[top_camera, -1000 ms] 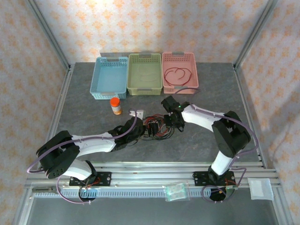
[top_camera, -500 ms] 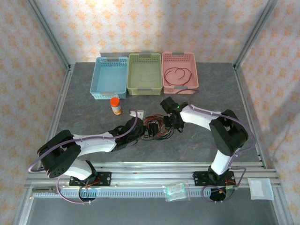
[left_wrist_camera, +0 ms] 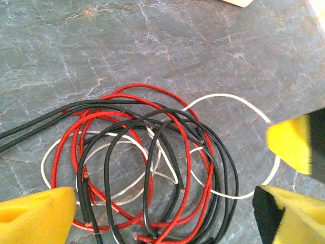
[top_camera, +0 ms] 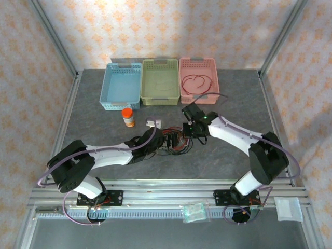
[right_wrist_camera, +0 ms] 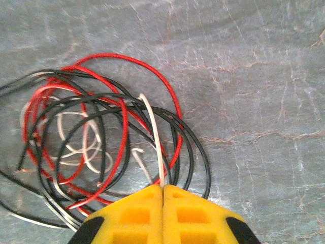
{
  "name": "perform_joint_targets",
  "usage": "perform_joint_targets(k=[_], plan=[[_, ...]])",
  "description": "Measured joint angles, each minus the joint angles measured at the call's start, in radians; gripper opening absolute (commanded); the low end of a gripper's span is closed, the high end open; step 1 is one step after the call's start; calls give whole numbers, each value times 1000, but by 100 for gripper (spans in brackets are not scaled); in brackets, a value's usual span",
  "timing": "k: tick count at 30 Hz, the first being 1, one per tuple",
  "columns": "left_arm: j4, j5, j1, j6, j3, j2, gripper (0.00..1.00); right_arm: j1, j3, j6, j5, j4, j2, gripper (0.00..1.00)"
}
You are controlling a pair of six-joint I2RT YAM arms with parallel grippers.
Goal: Untangle the cables
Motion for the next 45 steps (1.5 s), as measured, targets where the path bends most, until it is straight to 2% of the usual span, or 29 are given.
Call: perform_joint_targets(k=[13,17,21,31,45], plan=[[-44,-67,0,0,121,155,93,0,10,-8,-42,0,-125,0],[-69,-86,0,0,148,208,87,0,28,-8,-48,0,-180,0],[-92,-105,-5,0,168,252,86,0,52,-11,-66,0,-221,0],[-98,-133,-12,0,189,277,85,0,118,-25,-78,-11,-301,0],[-70,-137,-13,-1,173,280,84,0,303,-95,-3,-35,-486,0]])
